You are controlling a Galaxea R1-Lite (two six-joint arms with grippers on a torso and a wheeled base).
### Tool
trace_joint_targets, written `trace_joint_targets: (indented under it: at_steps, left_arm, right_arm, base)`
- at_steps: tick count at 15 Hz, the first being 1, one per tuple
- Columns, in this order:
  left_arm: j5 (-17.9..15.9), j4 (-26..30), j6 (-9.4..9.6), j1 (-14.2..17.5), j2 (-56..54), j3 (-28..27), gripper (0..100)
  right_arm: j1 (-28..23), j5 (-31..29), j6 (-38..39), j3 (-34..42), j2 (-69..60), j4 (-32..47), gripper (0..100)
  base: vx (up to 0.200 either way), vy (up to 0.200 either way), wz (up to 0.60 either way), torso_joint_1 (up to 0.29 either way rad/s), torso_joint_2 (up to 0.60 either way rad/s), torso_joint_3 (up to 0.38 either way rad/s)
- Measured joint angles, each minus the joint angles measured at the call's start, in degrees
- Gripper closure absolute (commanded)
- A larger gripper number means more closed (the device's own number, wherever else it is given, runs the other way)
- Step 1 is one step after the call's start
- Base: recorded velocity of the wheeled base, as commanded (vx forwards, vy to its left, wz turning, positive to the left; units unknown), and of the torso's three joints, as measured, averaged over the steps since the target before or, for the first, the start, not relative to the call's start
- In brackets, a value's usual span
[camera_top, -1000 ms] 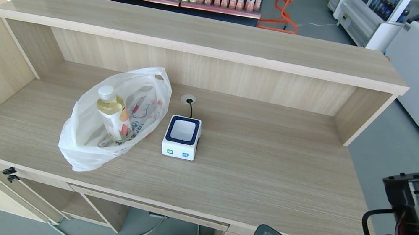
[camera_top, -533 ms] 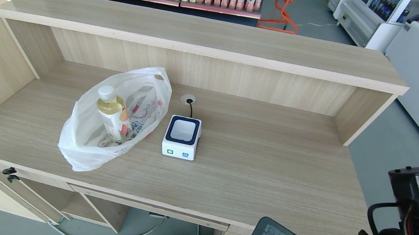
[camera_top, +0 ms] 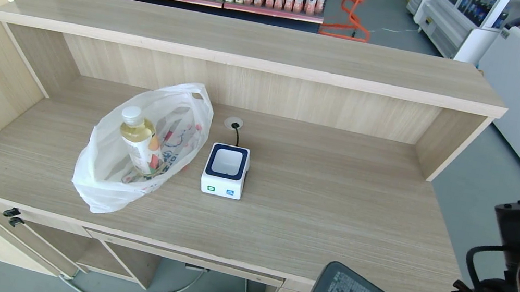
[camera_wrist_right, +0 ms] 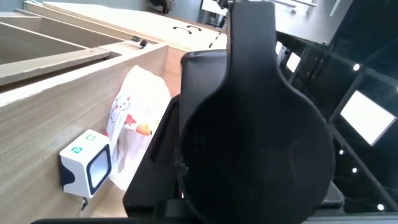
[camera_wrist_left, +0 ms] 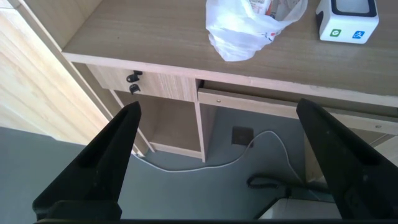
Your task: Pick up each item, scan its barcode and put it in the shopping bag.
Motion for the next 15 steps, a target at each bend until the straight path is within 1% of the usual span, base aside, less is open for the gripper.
trace_joint_targets:
  at_steps: [1,2,3,4,5,7,9,10,11,12,13,15]
  left_arm:
    - [0.0,0.0,0.0,0.0,0.0,0.0,0]
    - [0.0,0.01,0.0,0.0,0.0,0.0,0]
    - [0.0,0.0,-0.01,0.0,0.0,0.0,0]
    - [0.02,0.0,-0.01,0.02,0.0,0.0,0]
    - [0.0,0.01,-0.01,0.02,0.0,0.0,0]
    - [0.02,0.0,-0.01,0.0,0.0,0.0,0]
    - [0.0,0.0,0.0,0.0,0.0,0.0,0]
    - [0.0,0.0,-0.01,0.0,0.0,0.0,0]
    - [0.0,0.0,0.0,0.0,0.0,0.0,0]
    - [0.02,0.0,0.0,0.0,0.0,0.0,0]
    - [0.02,0.01,0.0,0.02,0.0,0.0,0]
    - [0.0,0.0,0.0,0.02,0.0,0.0,0]
  right_arm:
    - [-0.02,0.02,1.08,-0.77,-0.21,0.0,100]
    - [-0.17,0.07,6.58,-1.93,-0.63,-0.33,100]
    - [-0.66,-0.06,15.73,-3.08,-1.16,-1.01,100]
    - [-1.77,-0.3,26.78,-4.57,-1.8,-3.01,100]
    - [-3.5,-0.37,35.85,-5.75,-2.63,-5.6,100]
    - [-9.76,0.9,48.52,-6.1,-5.02,-8.74,100]
    - [-15.63,3.34,59.15,-3.36,-6.95,-8.14,100]
    - [-17.34,3.74,65.5,-2.27,-7.75,-7.14,100]
    - [-18.36,2.82,73.41,-1.99,-8.44,-6.83,100]
    - [-19.1,0.68,82.27,-2.16,-8.96,-6.5,100]
    - [-19.91,-3.21,93.44,-3.08,-9.57,-6.5,100]
    - [-20.72,-13.91,117.75,-5.71,-10.46,-6.36,100]
  base:
    - [0.0,0.0,0.0,0.0,0.0,0.0]
    - [0.0,0.0,0.0,0.0,0.0,0.0]
    - [0.0,0.0,0.0,0.0,0.0,0.0]
    - [0.0,0.0,0.0,0.0,0.0,0.0]
    - [0.0,0.0,0.0,0.0,0.0,0.0]
    - [0.0,0.0,0.0,0.0,0.0,0.0]
    - [0.0,0.0,0.0,0.0,0.0,0.0]
    - [0.0,0.0,0.0,0.0,0.0,0.0]
    - [0.0,0.0,0.0,0.0,0.0,0.0]
    - [0.0,0.0,0.0,0.0,0.0,0.0]
    - [0.0,0.0,0.0,0.0,0.0,0.0]
    - [0.0,0.0,0.0,0.0,0.0,0.0]
